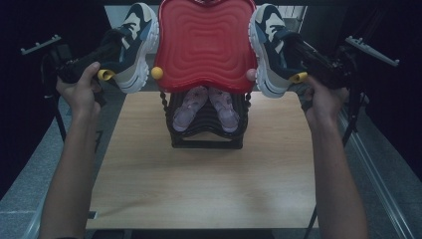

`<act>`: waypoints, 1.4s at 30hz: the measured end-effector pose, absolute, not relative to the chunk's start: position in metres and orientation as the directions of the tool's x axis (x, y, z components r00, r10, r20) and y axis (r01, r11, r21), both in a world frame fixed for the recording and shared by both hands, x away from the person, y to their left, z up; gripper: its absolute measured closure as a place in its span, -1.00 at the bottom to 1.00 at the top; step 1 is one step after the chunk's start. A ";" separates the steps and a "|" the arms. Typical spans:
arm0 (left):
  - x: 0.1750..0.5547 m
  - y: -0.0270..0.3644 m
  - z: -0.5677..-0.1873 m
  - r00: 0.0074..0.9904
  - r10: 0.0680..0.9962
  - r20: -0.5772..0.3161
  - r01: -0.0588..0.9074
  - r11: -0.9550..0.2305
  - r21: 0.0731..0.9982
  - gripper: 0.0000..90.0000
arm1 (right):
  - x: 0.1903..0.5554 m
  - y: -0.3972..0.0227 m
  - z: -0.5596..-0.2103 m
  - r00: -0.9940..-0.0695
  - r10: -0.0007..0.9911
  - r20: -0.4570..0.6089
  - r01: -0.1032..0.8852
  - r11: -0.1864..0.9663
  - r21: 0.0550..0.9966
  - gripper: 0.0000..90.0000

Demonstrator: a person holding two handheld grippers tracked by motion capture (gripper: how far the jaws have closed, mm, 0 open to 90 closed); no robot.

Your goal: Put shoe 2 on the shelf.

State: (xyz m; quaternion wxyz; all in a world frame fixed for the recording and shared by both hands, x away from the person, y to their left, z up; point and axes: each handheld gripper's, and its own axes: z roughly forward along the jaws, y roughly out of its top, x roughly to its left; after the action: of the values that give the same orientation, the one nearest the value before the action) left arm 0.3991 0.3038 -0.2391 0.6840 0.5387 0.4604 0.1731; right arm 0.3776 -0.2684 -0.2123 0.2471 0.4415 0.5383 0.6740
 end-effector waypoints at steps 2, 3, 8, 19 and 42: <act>0.401 0.296 -0.230 0.516 0.742 -0.427 0.252 0.345 0.904 0.59 | 0.380 -0.263 -0.208 -0.496 0.804 0.327 0.137 -0.299 0.944 0.63; 0.401 0.296 -0.230 0.516 0.742 -0.427 0.252 0.345 0.904 0.59 | 0.380 -0.263 -0.208 -0.496 0.804 0.327 0.137 -0.299 0.944 0.63; 0.405 0.282 -0.216 0.524 0.745 -0.412 0.254 0.325 0.911 0.59 | 0.386 -0.248 -0.196 -0.519 0.792 0.323 0.137 -0.296 0.945 0.63; 0.417 0.247 -0.185 0.544 0.754 -0.368 0.242 0.279 0.929 0.59 | 0.403 -0.216 -0.180 -0.566 0.752 0.339 0.159 -0.304 0.939 0.63; 0.430 0.210 -0.184 0.569 0.741 -0.357 0.255 0.254 0.933 0.59 | 0.424 -0.183 -0.176 -0.564 0.753 0.338 0.189 -0.281 0.941 0.63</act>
State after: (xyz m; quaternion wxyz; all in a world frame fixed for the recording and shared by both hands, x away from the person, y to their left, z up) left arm 0.4299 0.2096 -0.1837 0.6666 0.5831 0.4271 0.1823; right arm 0.4242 -0.1827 -0.1758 0.2070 0.4186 0.5626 0.6822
